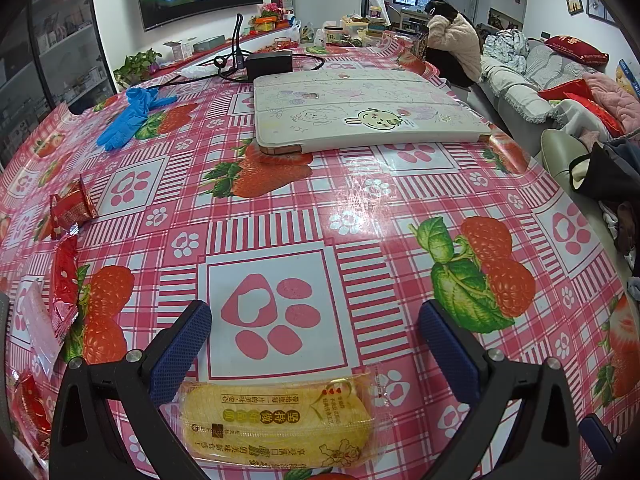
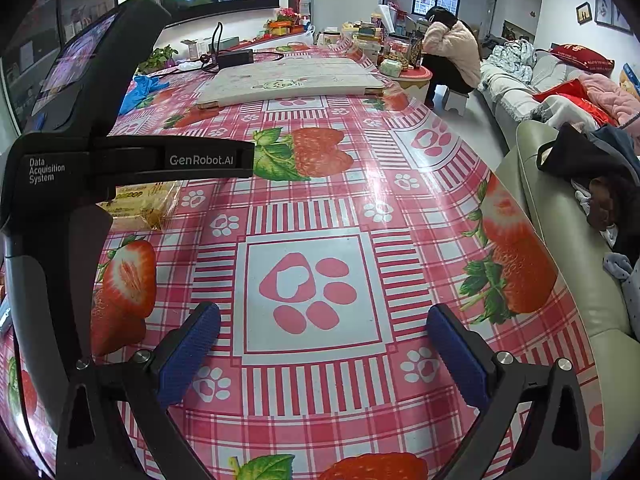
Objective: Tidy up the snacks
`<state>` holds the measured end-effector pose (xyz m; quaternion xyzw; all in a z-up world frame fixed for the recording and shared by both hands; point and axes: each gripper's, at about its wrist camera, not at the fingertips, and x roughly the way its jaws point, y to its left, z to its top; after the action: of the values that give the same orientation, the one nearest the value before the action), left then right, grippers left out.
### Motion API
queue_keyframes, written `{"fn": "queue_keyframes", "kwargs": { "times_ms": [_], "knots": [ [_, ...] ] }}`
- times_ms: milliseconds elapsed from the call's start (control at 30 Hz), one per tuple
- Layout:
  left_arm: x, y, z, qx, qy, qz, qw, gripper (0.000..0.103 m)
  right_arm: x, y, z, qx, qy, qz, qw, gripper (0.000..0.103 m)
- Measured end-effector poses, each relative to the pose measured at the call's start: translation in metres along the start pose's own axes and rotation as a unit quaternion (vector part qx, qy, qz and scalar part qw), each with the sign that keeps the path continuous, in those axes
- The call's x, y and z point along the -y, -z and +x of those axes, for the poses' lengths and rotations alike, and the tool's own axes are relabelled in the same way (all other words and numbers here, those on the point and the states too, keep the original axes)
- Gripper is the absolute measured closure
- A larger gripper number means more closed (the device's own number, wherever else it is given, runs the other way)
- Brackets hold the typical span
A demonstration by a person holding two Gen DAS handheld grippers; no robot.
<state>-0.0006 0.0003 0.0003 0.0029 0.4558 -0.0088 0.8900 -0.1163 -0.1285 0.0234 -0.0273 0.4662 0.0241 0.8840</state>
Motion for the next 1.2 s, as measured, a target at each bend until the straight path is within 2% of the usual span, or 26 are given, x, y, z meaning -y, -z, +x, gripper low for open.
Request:
{"fn": "queue_keyframes", "kwargs": {
  "times_ms": [1200],
  "knots": [
    [0.0,0.0,0.0,0.0,0.0,0.0,1.0,0.0,-0.0006,-0.0033,0.0045,0.0,-0.001,-0.001,1.0,0.0]
  ]
}}
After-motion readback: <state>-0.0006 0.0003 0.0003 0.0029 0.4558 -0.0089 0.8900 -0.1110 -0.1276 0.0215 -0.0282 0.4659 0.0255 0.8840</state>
